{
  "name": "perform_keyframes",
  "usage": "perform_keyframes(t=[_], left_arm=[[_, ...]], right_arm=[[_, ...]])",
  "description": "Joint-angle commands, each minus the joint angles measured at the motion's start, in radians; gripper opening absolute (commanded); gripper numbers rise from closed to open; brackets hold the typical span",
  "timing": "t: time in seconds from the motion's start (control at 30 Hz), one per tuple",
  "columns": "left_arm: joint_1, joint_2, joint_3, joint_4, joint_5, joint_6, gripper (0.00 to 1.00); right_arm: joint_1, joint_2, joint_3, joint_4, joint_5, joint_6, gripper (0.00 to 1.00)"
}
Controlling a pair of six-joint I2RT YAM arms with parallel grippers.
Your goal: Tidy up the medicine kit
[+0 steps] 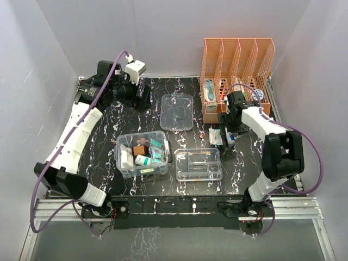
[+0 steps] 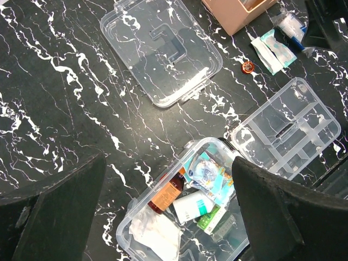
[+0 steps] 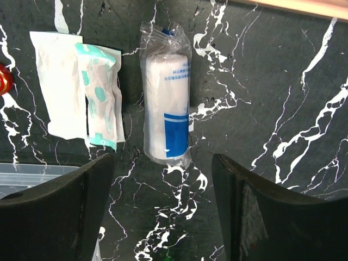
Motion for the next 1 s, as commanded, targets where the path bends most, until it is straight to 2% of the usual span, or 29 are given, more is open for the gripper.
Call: perform_keyframes(t=[0.0, 0.33, 0.53, 0.97], left_arm=[[0.006, 0.002, 0.012, -0.018, 0.027, 0.001, 0.99], [0.006, 0.011, 0.021, -0.024, 0.051, 0.005, 0.99], [0.005, 0.015, 0.028, -0.029, 0.061, 0.008, 0.99], [0.006, 0.002, 0.018, -0.032, 0.070, 0.011, 0.99]], right_arm=[[-0.010, 0.017, 0.004, 0.099, -0.006, -0.025, 0.69], [-0.029, 0.094, 0.035, 0.086, 0.037, -0.009, 0.64], [-0.042, 0.094, 0.028, 0.082, 0.047, 0.000, 0.54], [-0.043, 0.159, 0.037, 0.057, -0.015, 0.019, 0.42]])
